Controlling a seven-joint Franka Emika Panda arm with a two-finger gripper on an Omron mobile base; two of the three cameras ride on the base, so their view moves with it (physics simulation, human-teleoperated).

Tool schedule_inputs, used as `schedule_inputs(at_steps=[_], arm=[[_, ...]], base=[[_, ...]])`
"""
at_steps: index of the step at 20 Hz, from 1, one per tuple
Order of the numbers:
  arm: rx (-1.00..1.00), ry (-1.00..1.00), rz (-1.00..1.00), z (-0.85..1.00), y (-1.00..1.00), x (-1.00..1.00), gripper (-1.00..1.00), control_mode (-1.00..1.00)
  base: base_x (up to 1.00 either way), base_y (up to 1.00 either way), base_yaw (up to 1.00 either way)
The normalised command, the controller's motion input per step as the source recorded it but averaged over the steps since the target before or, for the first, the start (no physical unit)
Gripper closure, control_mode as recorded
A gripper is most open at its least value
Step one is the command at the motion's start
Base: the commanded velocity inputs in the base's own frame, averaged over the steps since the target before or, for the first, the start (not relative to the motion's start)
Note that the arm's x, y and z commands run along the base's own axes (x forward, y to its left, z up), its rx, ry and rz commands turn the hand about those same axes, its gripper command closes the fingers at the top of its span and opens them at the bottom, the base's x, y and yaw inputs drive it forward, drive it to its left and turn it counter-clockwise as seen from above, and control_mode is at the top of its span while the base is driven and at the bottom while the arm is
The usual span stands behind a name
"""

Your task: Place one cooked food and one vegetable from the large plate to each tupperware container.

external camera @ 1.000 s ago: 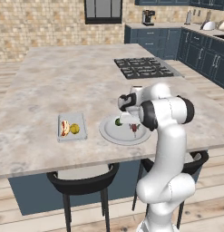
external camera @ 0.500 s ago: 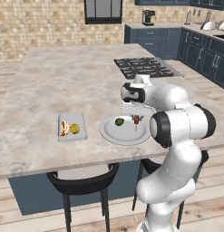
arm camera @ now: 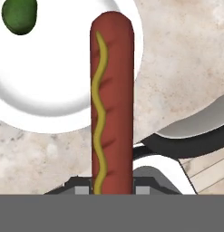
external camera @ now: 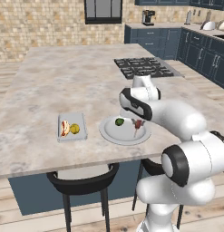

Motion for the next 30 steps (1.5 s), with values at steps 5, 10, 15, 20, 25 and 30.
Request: schedule_inputs(at_steps=[5,10,15,20,25,30], arm=[[0.0,0.09,0.0,-0.01,-0.06,0.0,1.0,-1.0],[0.0,0.0,0.0,0.0,0.0,0.0,1.0,-1.0],[0.0,0.0,0.0,0.0,0.0,0.0,1.0,1.0],[0.0,0.0,0.0,0.0,0.0,0.0,1.0,1.0],[0.0,0.0,0.0,0.0,0.0,0.0,1.0,1.0],[0.0,0.0,0.0,0.0,0.0,0.0,1.0,1.0]], base=[[0.0,0.0,0.0],[0.0,0.0,0.0],[0.0,-0.22,0.01],[0.0,-0.77,0.0],[0.0,-0.76,0.0],[0.07,-0.61,0.0]])
